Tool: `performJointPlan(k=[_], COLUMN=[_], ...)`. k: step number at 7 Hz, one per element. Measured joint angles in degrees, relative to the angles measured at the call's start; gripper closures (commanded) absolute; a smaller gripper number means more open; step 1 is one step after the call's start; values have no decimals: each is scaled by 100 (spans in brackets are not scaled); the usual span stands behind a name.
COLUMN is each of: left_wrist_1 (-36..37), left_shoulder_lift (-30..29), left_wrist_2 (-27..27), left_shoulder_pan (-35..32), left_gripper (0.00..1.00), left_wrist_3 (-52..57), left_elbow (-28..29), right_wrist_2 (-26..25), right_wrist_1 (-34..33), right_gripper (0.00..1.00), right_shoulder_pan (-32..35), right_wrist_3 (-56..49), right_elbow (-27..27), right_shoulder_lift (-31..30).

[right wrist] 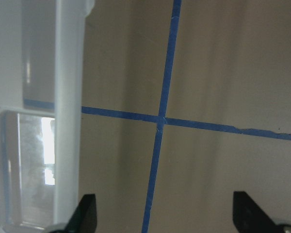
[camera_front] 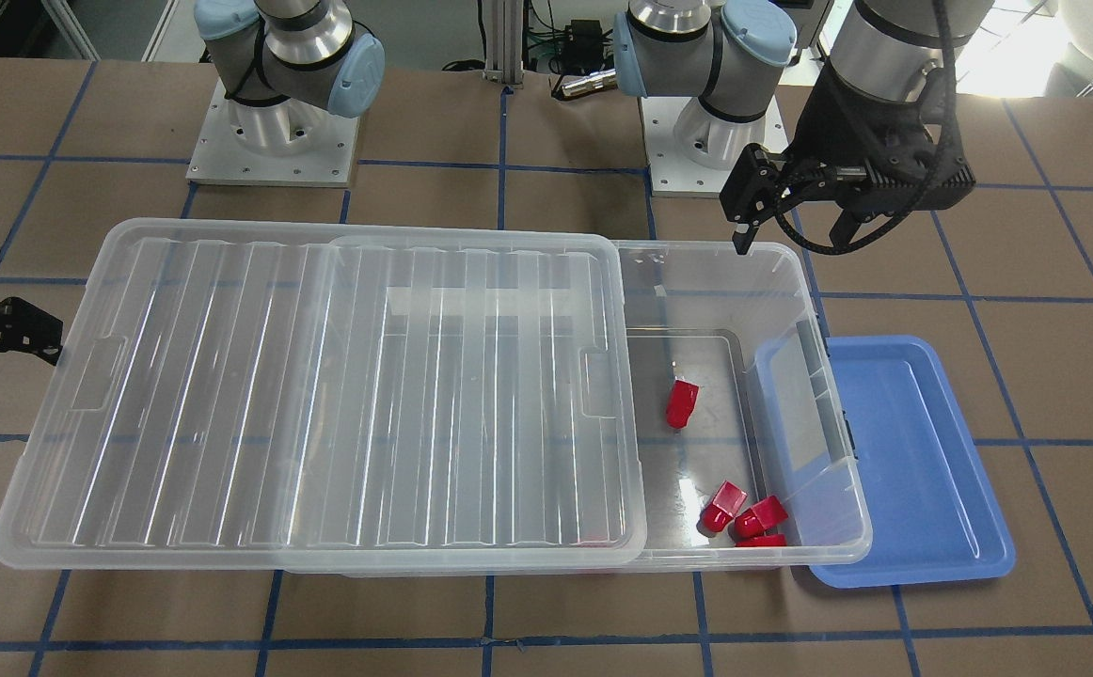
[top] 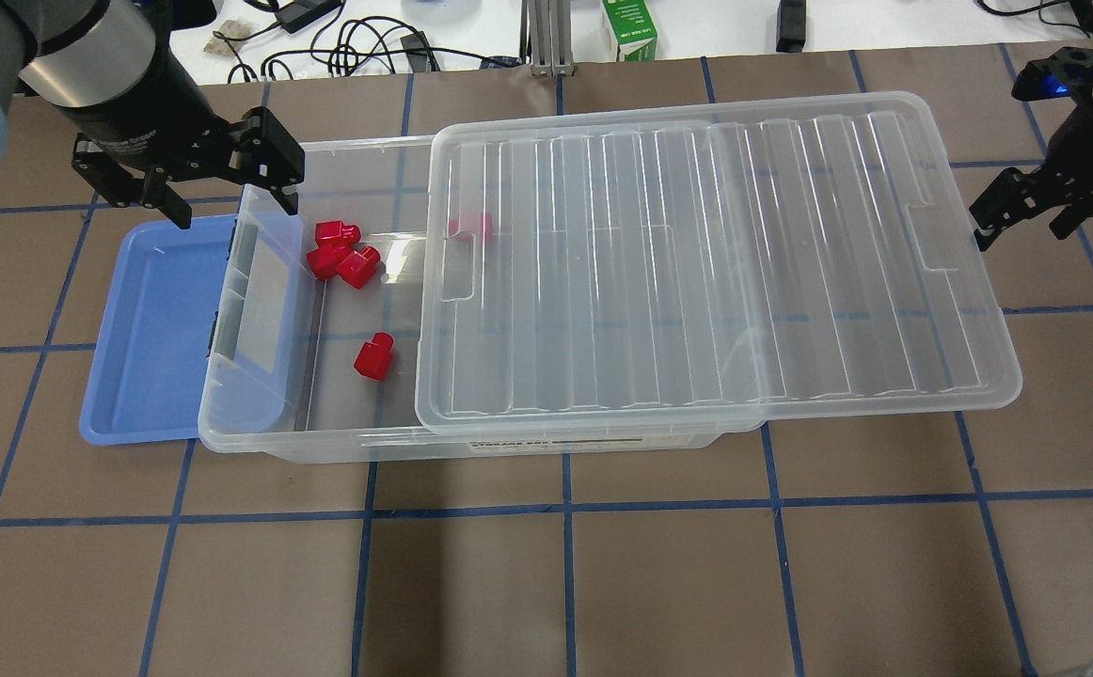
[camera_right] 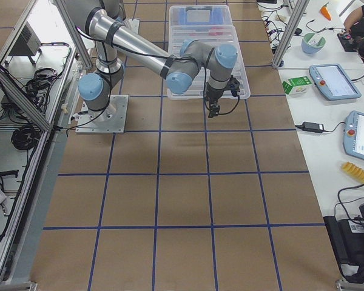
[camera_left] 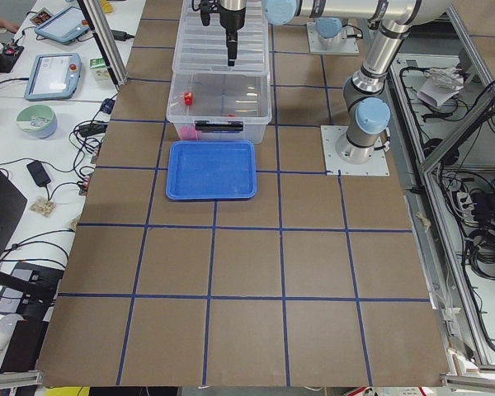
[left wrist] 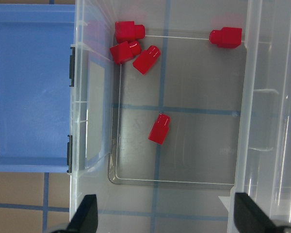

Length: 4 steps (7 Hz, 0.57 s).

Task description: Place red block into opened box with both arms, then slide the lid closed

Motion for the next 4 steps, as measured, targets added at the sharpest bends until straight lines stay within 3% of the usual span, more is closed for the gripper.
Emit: performJointPlan(k=[4], left_wrist_1=[-45], left_shoulder_lift=[-125], left_wrist_2=[172], left_shoulder_pan=[-2], left_gripper=[0], left_wrist_3=[-45], left_elbow=[272], right_wrist_2=[108], right_wrist_1=[23], right_gripper=[0], right_shoulder_pan=[370], right_wrist_3=[647], right_elbow=[168], right_shoulder_lift=[-31])
